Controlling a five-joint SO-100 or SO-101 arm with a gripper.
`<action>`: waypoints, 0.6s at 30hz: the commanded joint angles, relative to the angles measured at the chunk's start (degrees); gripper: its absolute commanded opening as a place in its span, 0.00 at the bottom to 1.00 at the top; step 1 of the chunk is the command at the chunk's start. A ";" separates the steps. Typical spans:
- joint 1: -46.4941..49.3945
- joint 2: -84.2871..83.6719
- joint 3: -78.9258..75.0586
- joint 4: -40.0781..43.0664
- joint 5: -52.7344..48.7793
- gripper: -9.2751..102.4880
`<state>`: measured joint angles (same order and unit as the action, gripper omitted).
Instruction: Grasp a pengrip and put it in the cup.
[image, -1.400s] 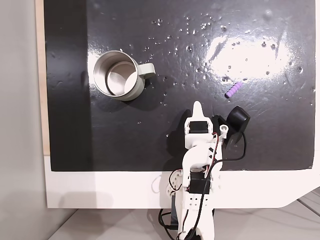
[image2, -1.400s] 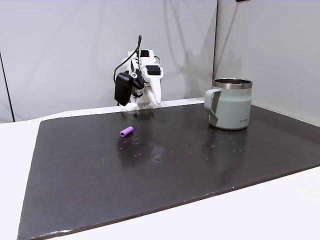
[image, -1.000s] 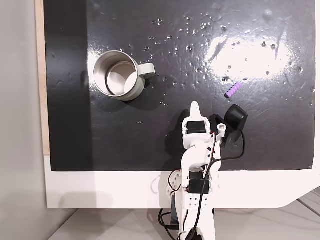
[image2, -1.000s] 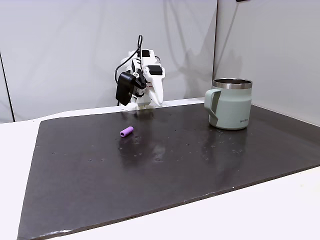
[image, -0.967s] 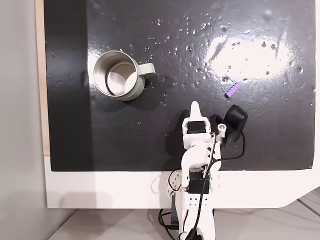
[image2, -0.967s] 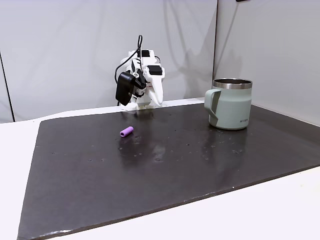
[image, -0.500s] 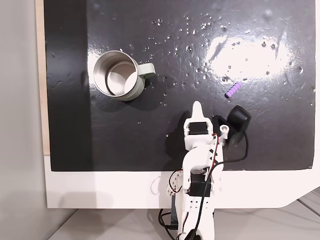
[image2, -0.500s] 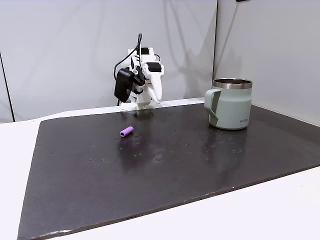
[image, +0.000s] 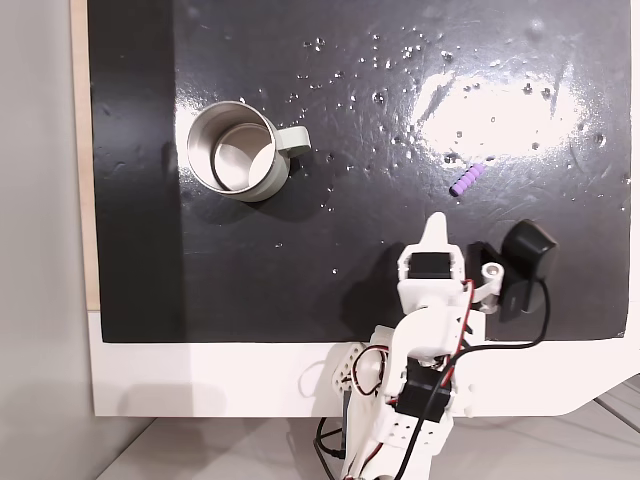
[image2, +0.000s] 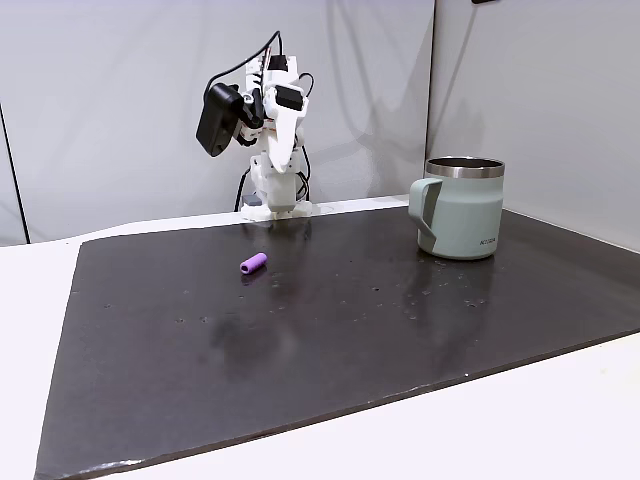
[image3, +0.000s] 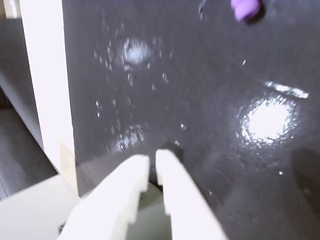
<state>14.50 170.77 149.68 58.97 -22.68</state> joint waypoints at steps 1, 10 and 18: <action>1.58 -5.89 -8.70 1.32 -2.02 0.08; 2.99 -18.02 -21.09 6.50 -9.67 0.08; 6.68 -32.87 -34.37 10.99 -17.49 0.08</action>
<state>19.69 140.62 121.73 69.70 -37.00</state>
